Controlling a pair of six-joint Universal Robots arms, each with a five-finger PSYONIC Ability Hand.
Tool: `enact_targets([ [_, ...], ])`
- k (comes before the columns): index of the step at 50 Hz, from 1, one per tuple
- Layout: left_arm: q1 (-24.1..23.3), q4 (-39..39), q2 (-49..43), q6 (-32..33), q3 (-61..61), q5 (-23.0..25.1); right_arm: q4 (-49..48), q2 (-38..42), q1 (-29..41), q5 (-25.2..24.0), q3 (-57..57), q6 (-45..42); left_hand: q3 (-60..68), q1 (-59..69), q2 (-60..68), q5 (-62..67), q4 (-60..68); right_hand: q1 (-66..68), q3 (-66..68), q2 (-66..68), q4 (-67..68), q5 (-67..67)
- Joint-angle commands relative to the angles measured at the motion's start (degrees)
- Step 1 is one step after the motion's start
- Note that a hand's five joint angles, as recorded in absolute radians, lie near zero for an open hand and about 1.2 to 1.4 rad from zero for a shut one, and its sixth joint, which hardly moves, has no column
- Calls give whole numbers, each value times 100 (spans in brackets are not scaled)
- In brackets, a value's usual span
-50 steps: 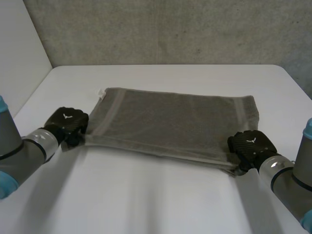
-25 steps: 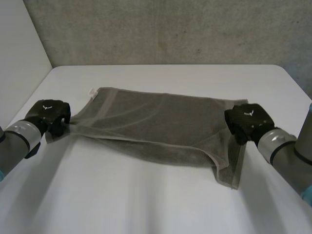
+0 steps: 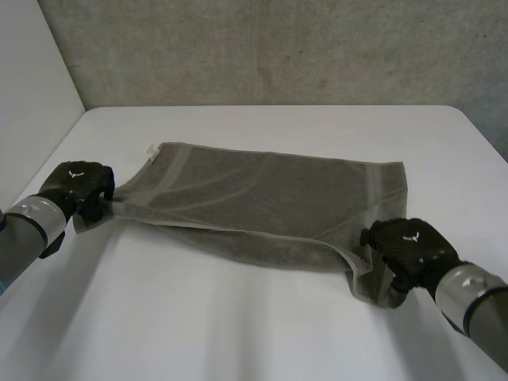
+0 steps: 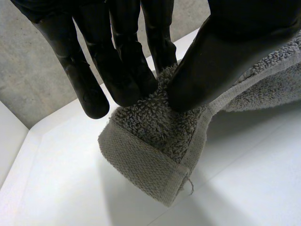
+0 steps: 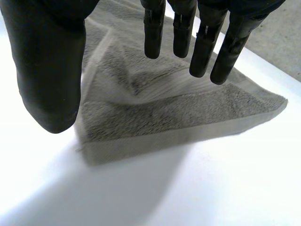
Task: Fold the towel.
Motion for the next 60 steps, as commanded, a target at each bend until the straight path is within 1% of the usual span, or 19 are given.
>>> enact_targets([
  [1,-5,1,-2,-1,5,0,-12,-325,-395,-354,600,-86,308,828,345,519,232,287,358,361,294,228],
  [3,-5,1,-2,-1,5,0,-12,-325,-561,-643,723,-129,308,828,345,519,232,672,743,746,679,613],
  [6,-22,1,-2,-9,-3,0,-38,-307,-632,-793,785,-121,308,828,345,519,232,741,812,815,748,682],
  [18,-40,1,-2,-1,-47,0,-346,-211,-667,-820,943,-129,308,828,345,519,232,1145,1216,1219,1152,1086],
  [24,-40,1,-2,-1,-56,0,-399,-149,-702,-785,952,-121,308,828,345,519,232,1582,1653,1656,1589,1523],
  [33,-31,1,-2,-9,-21,0,-355,-711,-1203,-855,1083,-164,308,828,345,519,232,1700,1771,1774,1707,1641],
  [37,-31,1,-2,-9,5,-9,-355,-712,-1247,-881,1128,-217,308,828,345,519,232,1717,1788,1790,1724,1657],
  [45,-5,1,-2,-9,-21,-9,-399,-562,-1186,-908,1128,-235,308,828,345,519,232,1700,1771,1774,1707,1641],
  [48,-5,1,7,-18,-21,-9,-425,-378,-1177,-952,1066,-244,308,828,345,519,232,1683,1754,1757,1690,1624],
  [53,13,1,16,-18,5,-17,-434,184,-1159,-1039,864,-235,308,828,345,519,232,1616,1687,1690,1623,1557],
  [60,4,1,16,-18,-21,-9,-688,439,-966,-1022,785,-209,308,828,345,519,232,1465,1536,1538,1472,1406],
])
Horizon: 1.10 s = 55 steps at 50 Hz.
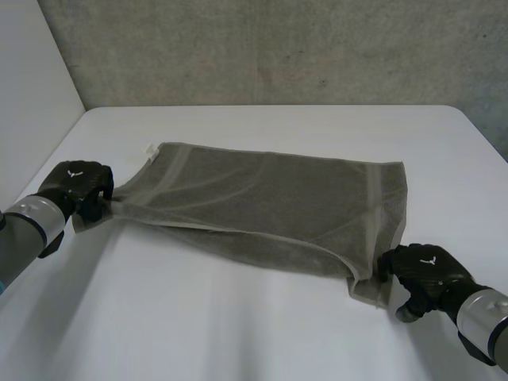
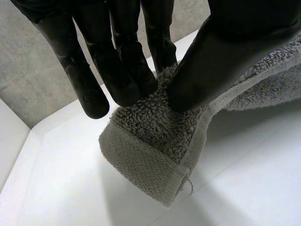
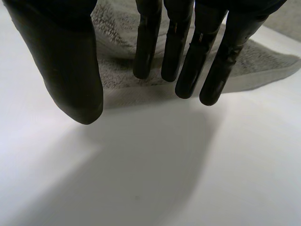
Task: Fold the towel.
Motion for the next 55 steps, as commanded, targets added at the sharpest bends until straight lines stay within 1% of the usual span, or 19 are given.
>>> enact_targets([
  [1,-6,0,1,-1,-19,7,-352,354,213,14,-110,30,308,828,345,519,230,-135,-168,-104,-176,-154],
  [11,-33,0,1,8,-28,16,-625,407,362,6,-163,109,308,828,345,519,230,-118,-151,-88,-159,-137],
  [20,-24,-9,1,8,-45,16,-836,767,503,15,-277,92,308,828,345,519,230,-101,-134,-71,-142,-120],
  [26,-33,0,1,8,-54,25,-977,855,574,41,-321,74,308,828,345,519,230,-51,-84,-21,-92,-70],
  [35,-50,-9,1,8,-63,25,-1038,864,591,50,-383,65,308,828,345,519,230,0,-33,30,-41,-19],
  [48,-41,-9,1,8,-63,25,-1126,1110,662,85,-568,13,308,828,345,519,230,201,168,232,161,183],
  [51,-41,0,1,8,-63,25,-1126,1145,662,85,-603,13,308,828,345,519,230,319,286,350,278,301],
  [52,-41,-9,1,8,-63,25,-1126,1154,662,85,-629,13,308,828,345,519,230,552,519,583,512,534],
  [53,-41,-9,1,8,-63,25,-1118,1154,662,85,-638,21,308,828,345,519,230,1104,1071,1135,1063,1086],
  [54,-41,-9,1,8,-63,25,-1118,1154,662,85,-638,21,308,828,345,519,230,1110,1077,1140,1069,1091],
  [55,-41,-9,1,8,-63,25,-1118,1136,662,85,-647,30,308,828,345,519,230,1793,1760,1823,1752,1774],
])
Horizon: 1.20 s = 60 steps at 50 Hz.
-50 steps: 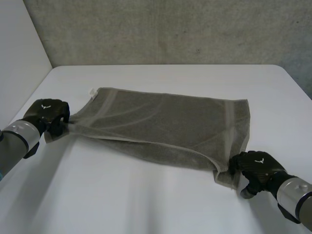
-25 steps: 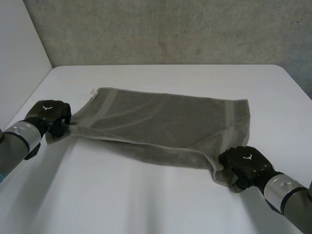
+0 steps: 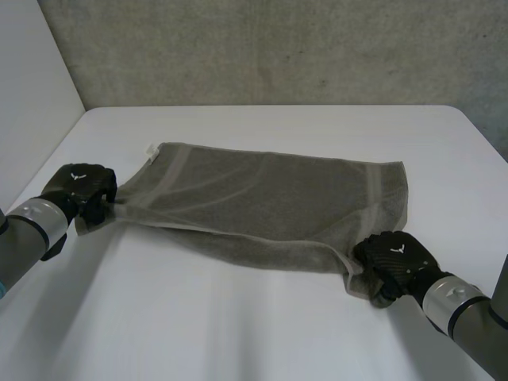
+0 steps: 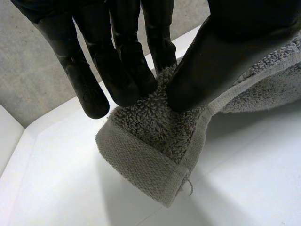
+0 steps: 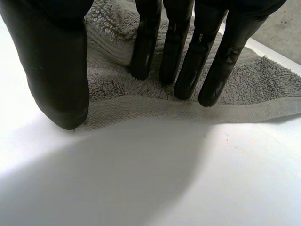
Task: Fold the towel.
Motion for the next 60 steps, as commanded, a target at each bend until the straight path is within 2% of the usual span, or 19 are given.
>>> enact_targets([
  [1,0,-4,0,0,0,0,8,-13,1,10,-76,34,308,828,345,519,230,1891,1832,1844,1834,1979],
  [5,-9,-4,0,0,0,0,8,-31,9,10,-76,43,308,828,345,519,230,2921,2862,2874,2864,3009],
  [14,-9,-4,0,0,0,0,8,-40,18,10,-76,51,308,828,345,519,230,2973,2914,2926,2916,3061],
  [19,-18,-4,9,0,-8,0,26,-66,9,28,-85,51,308,828,345,519,230,3790,3731,3743,3733,3878],
  [22,-26,-13,18,-9,-8,-9,35,-128,1,54,-112,60,308,828,345,519,230,3791,3732,3744,3734,3879],
  [28,9,-232,429,-122,-96,0,228,-1016,-96,54,-191,78,308,828,345,519,230,3791,3732,3744,3734,3879],
  [33,26,-417,1044,-324,-158,87,966,-1745,-325,54,-551,95,308,828,345,519,230,3791,3732,3744,3734,3879],
  [35,35,-488,1292,-439,-175,175,1701,-2199,-718,-7,-918,95,308,828,345,519,230,3791,3732,3744,3734,3879],
  [36,44,-575,1553,-587,-184,271,1704,-2202,-720,-7,-920,95,308,828,345,519,230,3791,3732,3744,3734,3879],
  [38,52,-680,1817,-745,-184,359,2457,-2648,-965,-60,-1419,87,308,828,345,519,230,3791,3732,3744,3734,3879],
  [40,88,-778,2074,-914,-184,439,2800,-2790,-1071,-86,-1682,78,308,828,345,519,230,3791,3732,3744,3734,3879],
  [42,280,-918,2485,-1229,-202,553,3125,-2869,-1176,-147,-1946,78,308,828,345,519,230,3791,3732,3744,3734,3879],
  [48,624,-1050,2830,-1477,-377,712,4137,-2949,-1940,-472,-2668,-54,308,828,345,519,230,3791,3732,3744,3734,3879],
  [49,711,-1102,2856,-1485,-473,764,4139,-2949,-1942,-473,-2669,-54,308,828,345,519,230,3791,3732,3744,3734,3879],
  [53,835,-1217,2857,-1477,-720,879,4490,-2870,-2459,-990,-2582,-535,308,828,345,519,230,3791,3732,3744,3734,3879],
  [57,905,-1384,2804,-1468,-1115,1194,4631,-2782,-2907,-1386,-2204,-1063,308,828,345,519,230,3791,3732,3744,3734,3879],
  [60,914,-1411,2751,-1459,-1291,1405,4631,-2721,-2970,-1484,-2124,-1161,308,828,345,519,230,3791,3732,3744,3734,3879],
])
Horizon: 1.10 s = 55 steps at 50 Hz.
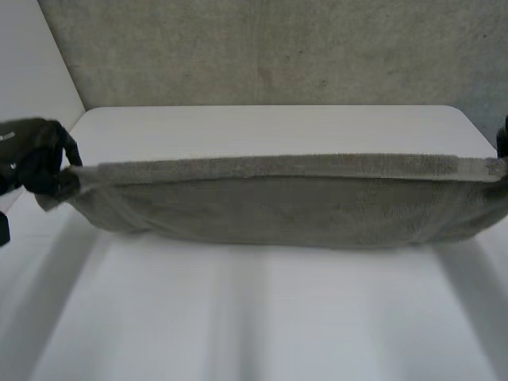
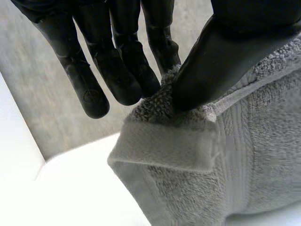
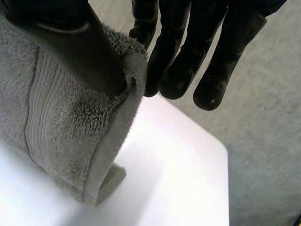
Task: Fold the towel.
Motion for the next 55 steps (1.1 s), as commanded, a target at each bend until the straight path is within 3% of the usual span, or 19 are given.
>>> enact_targets([
  [1,95,-145,-188,47,-580,560,141,296,-595,-699,556,-780,280,828,344,518,230,544,356,525,348,479],
  [7,104,-100,-584,21,-466,631,-165,1156,-507,-841,425,-465,280,828,344,518,230,544,356,525,348,479],
  [18,-564,110,-2307,12,676,482,-1001,2344,-15,-762,-84,353,280,828,344,518,230,544,356,525,348,479],
  [22,-661,119,-2938,21,1254,184,-1063,2644,82,-709,-269,424,280,828,344,518,230,544,356,525,348,479],
  [37,-1127,84,-4452,-14,3119,-564,-1678,3926,653,204,-1227,670,-54,494,10,184,-104,544,356,525,348,479],
  [40,-1232,75,-4654,-14,3409,-687,-1757,4093,758,327,-1350,670,-525,23,-461,-287,-575,544,356,525,348,479],
  [42,-1319,75,-4829,-6,3585,-757,-1801,4164,803,380,-1403,670,-1946,-1398,-1883,-1709,-1997,544,356,525,348,479],
  [43,-1320,75,-4830,-6,3585,-757,-1836,4225,838,416,-1464,679,-1954,-1406,-1891,-1717,-2005,544,356,525,348,479],
  [45,-1407,75,-4961,-6,3708,-766,-1880,4287,873,460,-1517,679,-3696,-3148,-3633,-3459,-3747,365,177,346,169,300],
  [46,-1408,75,-4961,-6,3708,-766,-1941,4322,908,486,-1544,679,-3704,-3156,-3640,-3466,-3755,-1350,-1538,-1369,-1546,-1415],
  [47,-1443,75,-5005,-6,3752,-766,-1942,4322,908,486,-1544,679,-4387,-3839,-4323,-4149,-4437,-1367,-1555,-1386,-1563,-1433],
  [48,-1460,75,-5031,-6,3787,-775,-2038,4357,943,538,-1579,687,-5359,-4811,-5296,-5122,-5410,-4115,-4303,-4134,-4311,-4180],
  [49,-1461,75,-5032,-6,3787,-775,-2039,4358,944,539,-1579,687,-5369,-4821,-5305,-5131,-5420,-4143,-4330,-4161,-4339,-4208],
  [50,-1469,75,-5032,-6,3805,-792,-2126,4384,961,609,-1614,731,-6552,-6004,-6488,-6314,-6602,-6456,-6644,-6475,-6652,-6521],
  [55,-1469,75,-5005,-14,3858,-898,-2197,4393,1014,715,-1754,898,-6664,-6116,-6601,-6427,-6715,-6456,-6644,-6475,-6652,-6521],
])
